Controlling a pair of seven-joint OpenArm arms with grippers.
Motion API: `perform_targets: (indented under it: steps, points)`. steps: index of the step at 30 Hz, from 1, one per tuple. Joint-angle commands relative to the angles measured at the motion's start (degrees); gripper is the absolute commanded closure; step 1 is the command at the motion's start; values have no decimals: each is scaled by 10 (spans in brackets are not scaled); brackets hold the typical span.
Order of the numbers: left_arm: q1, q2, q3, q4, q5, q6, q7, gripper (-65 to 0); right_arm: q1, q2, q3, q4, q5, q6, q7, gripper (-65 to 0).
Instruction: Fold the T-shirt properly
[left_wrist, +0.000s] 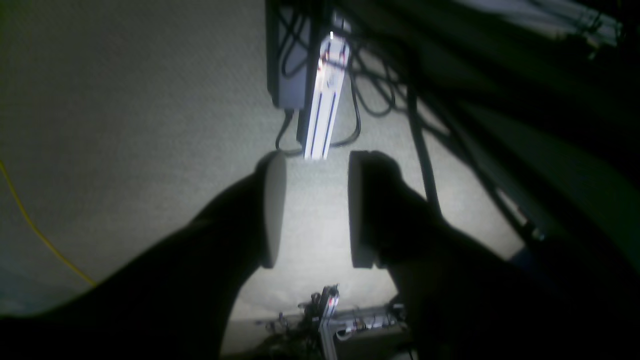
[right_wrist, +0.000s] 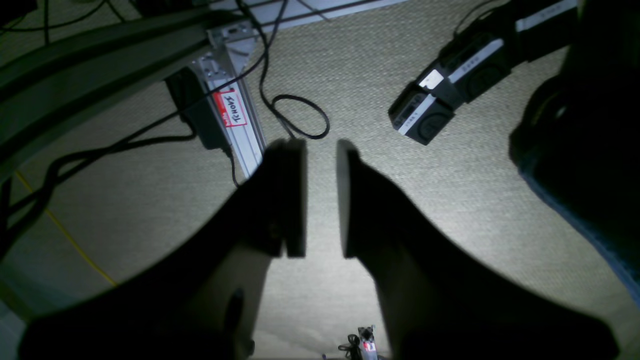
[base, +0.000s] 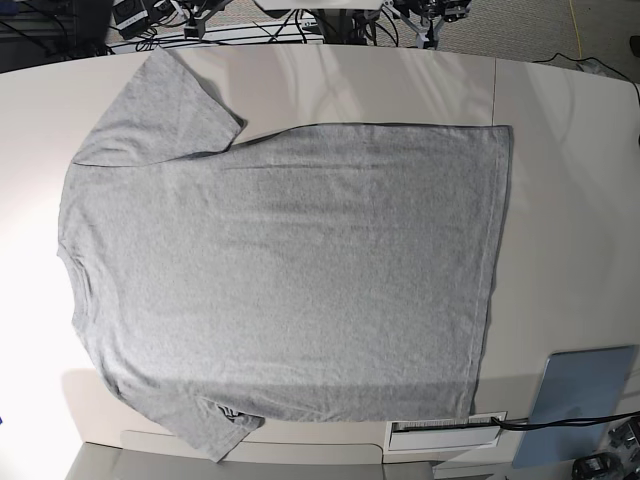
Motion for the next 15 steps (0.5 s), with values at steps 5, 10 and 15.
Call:
perform_targets:
  steps: [5, 10, 15]
  points:
    - [2, -2, 0, 1, 2, -4, 3, -228, -1, 3, 0, 2, 1, 1, 10, -114]
    - [2, -2, 0, 1, 2, -4, 3, -228, -2, 4, 0, 2, 1, 1, 16, -114]
    - [2, -2, 0, 1, 2, -4, 4, -228, -2, 4, 0, 2, 2, 1, 20, -114]
